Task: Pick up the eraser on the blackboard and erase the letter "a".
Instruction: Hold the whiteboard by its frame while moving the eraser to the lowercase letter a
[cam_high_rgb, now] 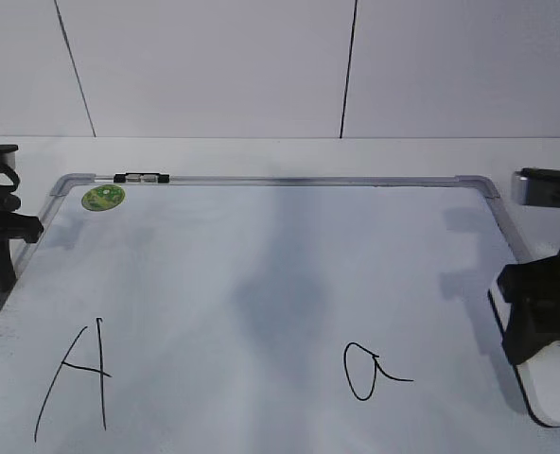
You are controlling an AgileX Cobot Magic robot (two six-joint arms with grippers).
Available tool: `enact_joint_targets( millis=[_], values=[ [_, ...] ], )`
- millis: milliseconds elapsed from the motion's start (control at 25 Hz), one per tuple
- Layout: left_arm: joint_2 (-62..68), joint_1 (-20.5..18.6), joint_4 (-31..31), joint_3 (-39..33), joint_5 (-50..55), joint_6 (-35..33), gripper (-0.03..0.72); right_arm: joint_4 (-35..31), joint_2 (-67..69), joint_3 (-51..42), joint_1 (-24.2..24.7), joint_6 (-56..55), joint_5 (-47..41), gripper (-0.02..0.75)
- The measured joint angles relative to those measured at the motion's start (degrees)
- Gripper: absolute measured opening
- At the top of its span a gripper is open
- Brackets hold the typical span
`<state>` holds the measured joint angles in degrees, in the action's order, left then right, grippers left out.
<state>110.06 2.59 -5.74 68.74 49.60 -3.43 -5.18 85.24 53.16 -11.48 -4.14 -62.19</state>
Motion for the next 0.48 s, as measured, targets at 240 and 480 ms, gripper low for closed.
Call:
enact_joint_targets(
  millis=[240, 480],
  values=[
    [0.0, 0.0, 0.0, 0.0, 0.1, 0.0, 0.018, 0.0, 4.94, 0.12, -7.25, -1.38, 2.19, 0.536],
    [0.0, 0.0, 0.0, 0.0, 0.1, 0.0, 0.018, 1.47, 8.63, 0.12, -9.97, -2.49, 5.88, 0.536]
  ],
)
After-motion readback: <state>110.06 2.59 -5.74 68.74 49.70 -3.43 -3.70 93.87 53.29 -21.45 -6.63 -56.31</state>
